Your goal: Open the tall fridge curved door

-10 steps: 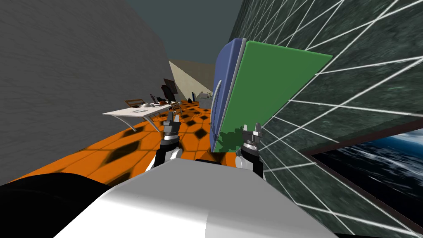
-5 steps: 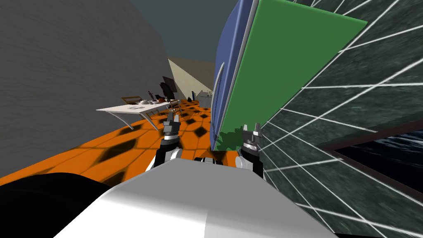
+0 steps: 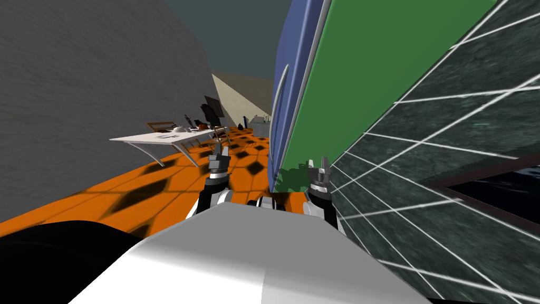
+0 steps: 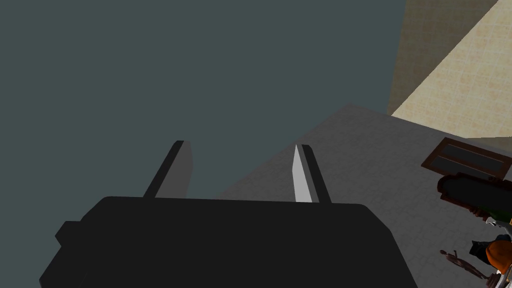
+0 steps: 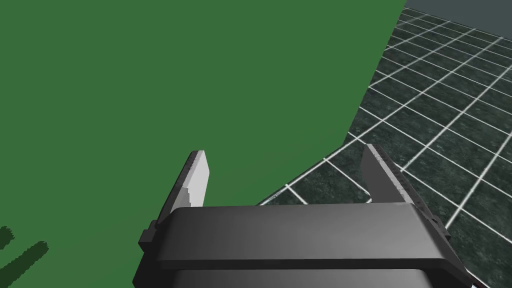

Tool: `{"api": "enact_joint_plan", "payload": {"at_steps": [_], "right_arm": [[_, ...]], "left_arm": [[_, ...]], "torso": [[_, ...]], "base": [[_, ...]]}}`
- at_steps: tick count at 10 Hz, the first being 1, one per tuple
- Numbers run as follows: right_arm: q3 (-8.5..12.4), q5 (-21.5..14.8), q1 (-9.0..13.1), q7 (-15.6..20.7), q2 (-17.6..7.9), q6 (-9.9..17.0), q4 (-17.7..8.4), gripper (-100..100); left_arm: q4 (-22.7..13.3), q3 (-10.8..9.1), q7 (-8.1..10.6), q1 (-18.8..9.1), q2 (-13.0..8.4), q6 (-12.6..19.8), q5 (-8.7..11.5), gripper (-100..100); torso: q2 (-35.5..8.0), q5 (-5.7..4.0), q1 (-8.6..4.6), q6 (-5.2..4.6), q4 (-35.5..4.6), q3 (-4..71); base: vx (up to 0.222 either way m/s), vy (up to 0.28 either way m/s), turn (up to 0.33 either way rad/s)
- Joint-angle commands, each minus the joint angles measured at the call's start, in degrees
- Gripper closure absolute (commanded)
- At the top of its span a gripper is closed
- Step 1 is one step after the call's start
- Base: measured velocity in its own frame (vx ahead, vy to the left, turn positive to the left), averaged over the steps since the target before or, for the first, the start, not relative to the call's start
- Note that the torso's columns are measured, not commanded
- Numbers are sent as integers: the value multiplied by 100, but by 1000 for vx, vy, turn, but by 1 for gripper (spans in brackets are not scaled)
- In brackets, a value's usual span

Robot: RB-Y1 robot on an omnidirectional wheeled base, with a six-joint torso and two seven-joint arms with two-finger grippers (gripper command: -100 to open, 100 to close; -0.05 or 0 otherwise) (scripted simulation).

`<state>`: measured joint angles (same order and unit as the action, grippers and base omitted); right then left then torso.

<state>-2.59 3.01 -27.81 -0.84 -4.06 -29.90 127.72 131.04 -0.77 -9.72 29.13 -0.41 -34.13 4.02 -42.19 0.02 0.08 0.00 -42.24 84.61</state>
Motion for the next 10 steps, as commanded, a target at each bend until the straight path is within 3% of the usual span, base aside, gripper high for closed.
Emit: {"api": "enact_joint_plan", "payload": {"at_steps": [1,9,10], "right_arm": [[-4,-272,55,442,-376,-300,-240,-100],[9,-849,157,1535,-677,-921,-737,-100],[16,-1016,184,1739,-711,-1101,-879,-100]], "left_arm": [[0,0,0,0,0,0,0,0],[0,0,0,0,0,0,0,0],[0,0,0,-1,0,0,0,0]], "torso": [[-3,0,-2,0,-2,0],[-8,-2,-7,-1,-4,-4],[-11,-2,-9,1,-4,-5]], "base": [[98,77,-75],[70,47,-65],[70,60,-107]]}}
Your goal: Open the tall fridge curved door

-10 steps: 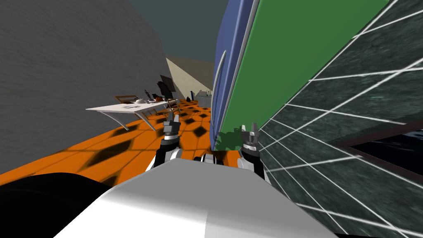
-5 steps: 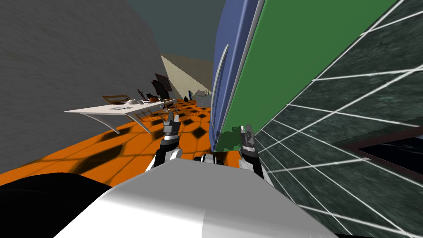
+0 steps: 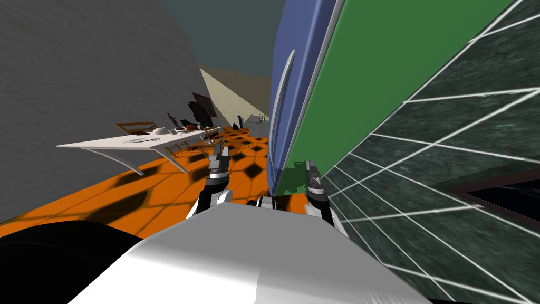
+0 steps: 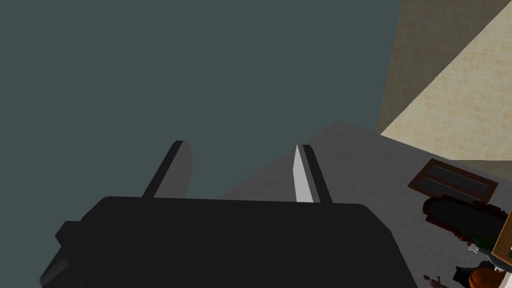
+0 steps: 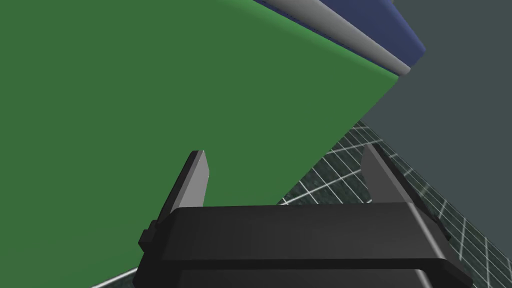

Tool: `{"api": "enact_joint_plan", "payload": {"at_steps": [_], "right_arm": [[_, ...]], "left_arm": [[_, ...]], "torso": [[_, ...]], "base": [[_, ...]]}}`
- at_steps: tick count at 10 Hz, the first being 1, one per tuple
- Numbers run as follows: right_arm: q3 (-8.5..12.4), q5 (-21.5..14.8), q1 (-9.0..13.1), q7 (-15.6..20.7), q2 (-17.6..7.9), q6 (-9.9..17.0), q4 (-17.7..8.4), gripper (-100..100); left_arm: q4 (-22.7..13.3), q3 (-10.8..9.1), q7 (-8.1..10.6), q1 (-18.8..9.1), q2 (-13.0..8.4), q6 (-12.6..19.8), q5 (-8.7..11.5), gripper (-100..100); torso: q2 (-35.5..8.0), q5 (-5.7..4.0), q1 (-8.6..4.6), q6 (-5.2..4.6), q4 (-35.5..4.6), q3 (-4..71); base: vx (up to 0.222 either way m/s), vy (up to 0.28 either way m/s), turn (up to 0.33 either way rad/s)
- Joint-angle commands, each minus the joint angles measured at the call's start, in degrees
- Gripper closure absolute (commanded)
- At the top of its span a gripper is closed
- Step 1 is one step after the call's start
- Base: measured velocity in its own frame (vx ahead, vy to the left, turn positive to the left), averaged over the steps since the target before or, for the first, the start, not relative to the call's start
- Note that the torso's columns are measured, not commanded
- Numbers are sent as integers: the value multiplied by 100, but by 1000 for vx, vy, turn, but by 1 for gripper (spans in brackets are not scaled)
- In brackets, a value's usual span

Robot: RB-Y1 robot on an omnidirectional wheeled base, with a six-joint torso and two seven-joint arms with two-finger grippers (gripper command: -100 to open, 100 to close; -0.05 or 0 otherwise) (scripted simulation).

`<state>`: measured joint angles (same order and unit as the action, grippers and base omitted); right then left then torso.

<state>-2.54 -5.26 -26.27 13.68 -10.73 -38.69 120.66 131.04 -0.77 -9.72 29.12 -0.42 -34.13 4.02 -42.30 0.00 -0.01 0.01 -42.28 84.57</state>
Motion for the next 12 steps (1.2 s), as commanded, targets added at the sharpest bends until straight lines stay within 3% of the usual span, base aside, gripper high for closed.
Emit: {"api": "enact_joint_plan", "payload": {"at_steps": [1,6,7,8,10,11,12], "right_arm": [[10,-189,31,388,-44,-222,-173,-100],[39,-724,113,1213,-86,-793,-626,-100],[39,-724,113,1375,-86,-793,-626,-100],[53,-909,139,1539,-85,-988,-783,-100],[53,-909,139,1739,-85,-988,-783,-100],[70,-1095,163,1968,-79,-1182,-940,-100],[70,-1095,163,2098,-79,-1182,-940,-100]], "left_arm": [[0,0,0,1,0,0,0,0],[0,0,0,0,0,0,0,0],[0,0,0,1,0,0,0,0],[0,0,0,0,0,0,0,0],[0,0,0,0,0,0,0,0],[0,0,0,-1,0,0,0,0],[0,0,0,0,0,0,0,0]], "torso": [[4,1,4,-2,0,1],[4,-1,-2,0,1,2],[4,1,7,-1,1,2],[-5,1,3,0,-1,-3],[-4,0,0,0,-2,-3],[-8,-3,-11,0,-3,-5],[3,-2,-3,-3,0,0]], "base": [[57,52,-47],[80,58,-83],[65,63,-60],[64,74,-104],[43,48,-31],[57,45,-118],[62,57,-70]]}}
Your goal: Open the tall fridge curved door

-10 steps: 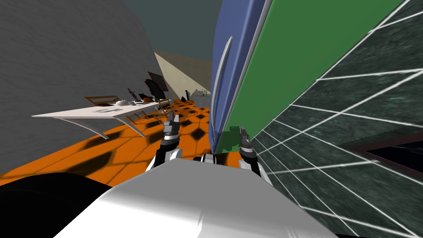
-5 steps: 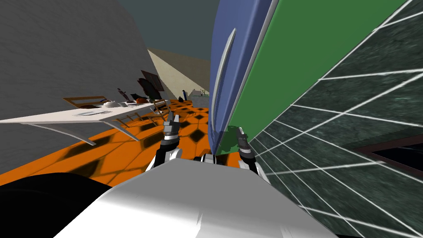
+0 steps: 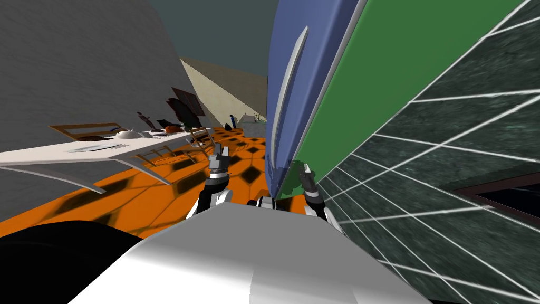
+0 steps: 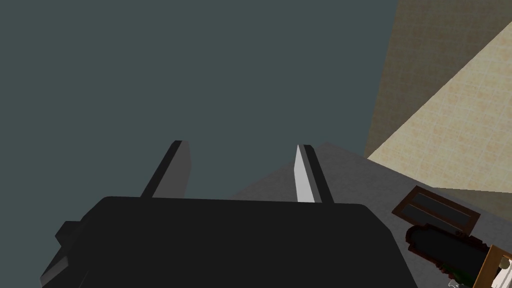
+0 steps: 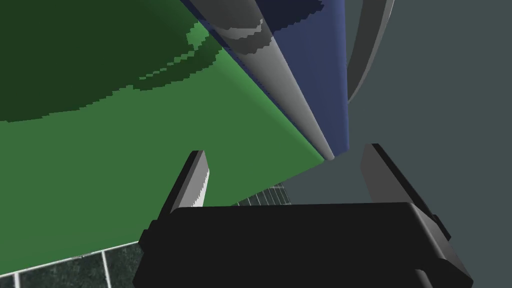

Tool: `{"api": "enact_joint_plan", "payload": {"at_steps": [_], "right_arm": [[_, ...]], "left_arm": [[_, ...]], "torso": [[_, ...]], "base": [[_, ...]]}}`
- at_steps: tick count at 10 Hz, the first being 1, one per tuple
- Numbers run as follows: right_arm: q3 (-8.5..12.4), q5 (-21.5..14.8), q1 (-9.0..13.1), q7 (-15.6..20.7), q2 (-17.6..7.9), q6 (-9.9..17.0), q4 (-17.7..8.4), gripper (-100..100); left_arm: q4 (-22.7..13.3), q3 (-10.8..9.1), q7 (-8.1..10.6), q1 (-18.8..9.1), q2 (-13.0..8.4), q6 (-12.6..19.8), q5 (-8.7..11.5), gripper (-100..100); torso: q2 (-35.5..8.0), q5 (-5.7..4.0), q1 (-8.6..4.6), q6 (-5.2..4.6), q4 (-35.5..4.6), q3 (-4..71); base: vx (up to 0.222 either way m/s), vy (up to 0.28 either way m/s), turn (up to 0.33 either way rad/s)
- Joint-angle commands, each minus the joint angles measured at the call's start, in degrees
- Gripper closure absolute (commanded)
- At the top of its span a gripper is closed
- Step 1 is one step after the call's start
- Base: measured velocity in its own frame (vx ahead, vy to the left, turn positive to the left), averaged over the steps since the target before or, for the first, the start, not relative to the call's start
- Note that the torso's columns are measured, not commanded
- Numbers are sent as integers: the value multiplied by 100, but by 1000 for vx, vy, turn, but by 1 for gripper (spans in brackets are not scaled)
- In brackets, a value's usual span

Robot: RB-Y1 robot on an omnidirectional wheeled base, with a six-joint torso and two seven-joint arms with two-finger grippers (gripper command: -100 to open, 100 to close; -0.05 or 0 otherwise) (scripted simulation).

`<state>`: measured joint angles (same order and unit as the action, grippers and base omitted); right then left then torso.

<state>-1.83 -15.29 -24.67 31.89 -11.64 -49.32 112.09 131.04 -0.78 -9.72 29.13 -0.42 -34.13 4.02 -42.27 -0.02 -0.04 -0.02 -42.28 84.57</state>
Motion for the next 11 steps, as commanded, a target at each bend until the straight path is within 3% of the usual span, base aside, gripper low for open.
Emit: {"api": "enact_joint_plan", "payload": {"at_steps": [1,2,3,5,8,10,11], "right_arm": [[19,-277,25,442,21,-310,-241,-100],[19,-277,25,603,21,-310,-241,-100],[42,-459,45,770,30,-498,-398,-100],[42,-459,45,1005,30,-498,-398,-100],[99,-813,77,1526,38,-853,-707,-100],[99,-813,77,1735,38,-853,-707,-100],[132,-982,89,1968,37,-1019,-859,-100]], "left_arm": [[0,0,0,0,0,0,0,0],[0,0,0,0,0,0,0,0],[0,1,0,0,0,0,0,0],[0,0,0,0,0,0,0,0],[0,0,0,-1,0,0,0,0],[0,0,0,-1,0,0,0,0],[0,0,0,-2,0,0,0,0]], "torso": [[3,3,7,3,2,3],[7,5,17,1,2,5],[1,4,8,3,1,2],[-4,0,-1,3,0,-1],[-4,3,6,3,-1,-1],[-9,2,3,3,-2,-4],[-13,-1,-7,4,-3,-7]], "base": [[76,85,-117],[69,75,-69],[77,64,-116],[50,47,-34],[47,56,-117],[2,37,-60],[20,46,-140]]}}
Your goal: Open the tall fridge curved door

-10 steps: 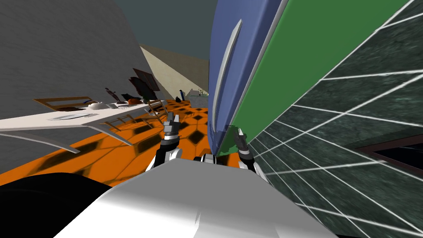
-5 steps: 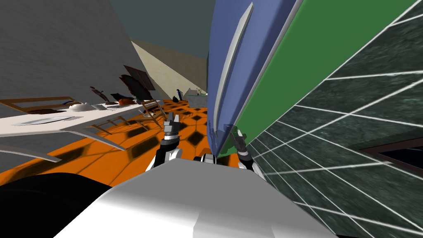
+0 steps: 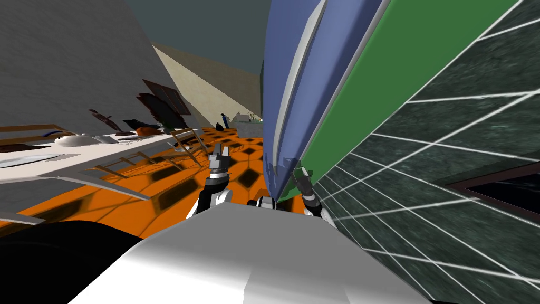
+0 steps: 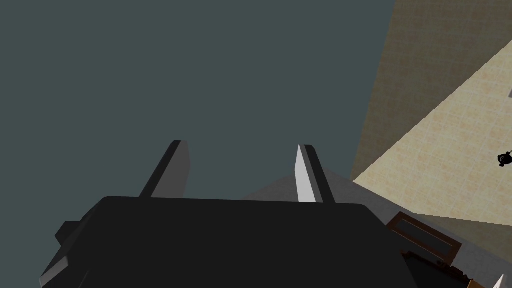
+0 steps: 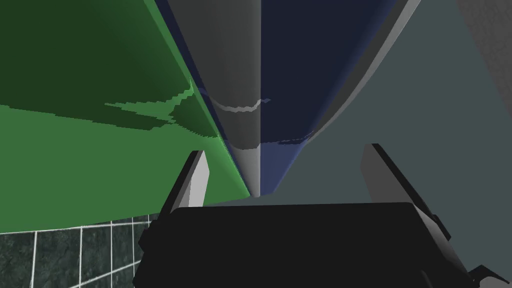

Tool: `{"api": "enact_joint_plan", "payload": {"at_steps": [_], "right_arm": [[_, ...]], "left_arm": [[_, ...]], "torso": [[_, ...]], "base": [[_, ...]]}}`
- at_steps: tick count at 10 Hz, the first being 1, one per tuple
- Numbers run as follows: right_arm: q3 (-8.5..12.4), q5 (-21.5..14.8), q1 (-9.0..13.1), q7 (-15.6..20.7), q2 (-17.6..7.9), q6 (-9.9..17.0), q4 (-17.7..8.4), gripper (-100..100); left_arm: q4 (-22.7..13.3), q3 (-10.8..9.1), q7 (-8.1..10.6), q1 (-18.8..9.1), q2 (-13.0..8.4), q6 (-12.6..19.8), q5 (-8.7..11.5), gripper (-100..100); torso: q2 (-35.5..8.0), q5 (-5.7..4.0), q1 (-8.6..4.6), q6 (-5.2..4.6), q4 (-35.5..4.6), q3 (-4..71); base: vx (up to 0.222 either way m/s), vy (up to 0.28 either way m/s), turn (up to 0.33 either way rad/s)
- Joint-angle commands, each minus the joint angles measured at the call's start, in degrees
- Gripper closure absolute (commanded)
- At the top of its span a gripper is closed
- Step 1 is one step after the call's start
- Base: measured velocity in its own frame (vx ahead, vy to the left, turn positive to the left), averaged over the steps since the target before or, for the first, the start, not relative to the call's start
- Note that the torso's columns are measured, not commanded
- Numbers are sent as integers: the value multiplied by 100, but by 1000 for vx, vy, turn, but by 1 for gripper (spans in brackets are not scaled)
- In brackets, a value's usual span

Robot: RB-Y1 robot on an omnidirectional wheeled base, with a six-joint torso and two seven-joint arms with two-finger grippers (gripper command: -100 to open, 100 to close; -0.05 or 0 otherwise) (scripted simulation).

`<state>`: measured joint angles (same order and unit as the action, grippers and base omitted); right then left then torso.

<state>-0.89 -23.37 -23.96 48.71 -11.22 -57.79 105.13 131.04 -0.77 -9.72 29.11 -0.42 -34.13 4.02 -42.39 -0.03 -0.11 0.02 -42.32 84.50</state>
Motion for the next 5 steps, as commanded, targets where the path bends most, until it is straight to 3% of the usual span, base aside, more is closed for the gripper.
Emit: {"api": "enact_joint_plan", "payload": {"at_steps": [1,3,5], "right_arm": [[39,-174,18,415,-4,-171,-162,-100],[76,-337,27,763,-8,-328,-311,-100],[76,-337,27,773,-8,-328,-311,-100]], "left_arm": [[0,0,0,1,0,0,0,0],[0,0,0,1,0,0,0,0],[0,0,0,0,0,0,0,0]], "torso": [[11,2,10,-5,3,6],[16,4,16,-3,5,10],[4,1,3,0,1,3]], "base": [[22,40,-142],[15,47,-125],[-7,13,7]]}}
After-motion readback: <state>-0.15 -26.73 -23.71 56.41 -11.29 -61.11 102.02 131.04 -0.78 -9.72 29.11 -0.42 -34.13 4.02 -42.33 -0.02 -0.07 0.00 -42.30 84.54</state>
